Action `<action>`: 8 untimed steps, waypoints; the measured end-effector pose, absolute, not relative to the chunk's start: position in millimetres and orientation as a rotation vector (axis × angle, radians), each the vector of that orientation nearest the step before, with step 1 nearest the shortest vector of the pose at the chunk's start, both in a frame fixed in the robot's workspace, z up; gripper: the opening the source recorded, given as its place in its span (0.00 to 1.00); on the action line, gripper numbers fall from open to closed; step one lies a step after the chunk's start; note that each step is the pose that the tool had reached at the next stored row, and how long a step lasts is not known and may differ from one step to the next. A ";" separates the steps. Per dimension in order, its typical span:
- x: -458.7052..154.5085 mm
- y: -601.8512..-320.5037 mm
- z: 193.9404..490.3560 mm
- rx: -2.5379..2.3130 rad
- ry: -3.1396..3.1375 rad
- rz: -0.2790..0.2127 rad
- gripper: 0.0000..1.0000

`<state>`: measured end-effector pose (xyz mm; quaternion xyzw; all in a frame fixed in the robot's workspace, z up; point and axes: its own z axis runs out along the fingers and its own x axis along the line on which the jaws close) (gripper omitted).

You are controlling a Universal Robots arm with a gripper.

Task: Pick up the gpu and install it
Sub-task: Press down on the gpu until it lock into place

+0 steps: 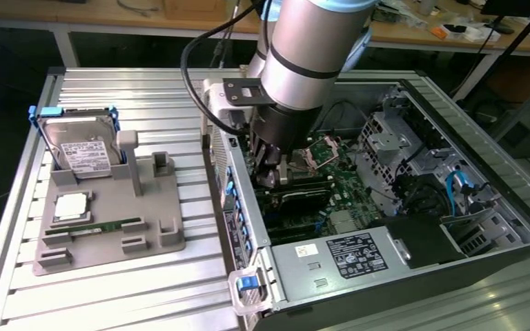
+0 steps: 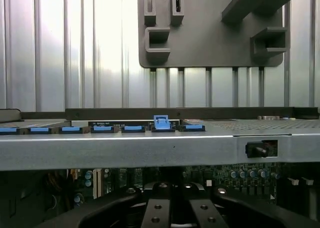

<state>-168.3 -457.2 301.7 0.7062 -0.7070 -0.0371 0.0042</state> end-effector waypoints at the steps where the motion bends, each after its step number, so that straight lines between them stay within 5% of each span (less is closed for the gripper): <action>1: -168.6 -457.2 302.5 2.213 -2.215 -0.116 0.11; 8: -175.9 -457.2 311.4 2.215 -2.217 -0.119 0.11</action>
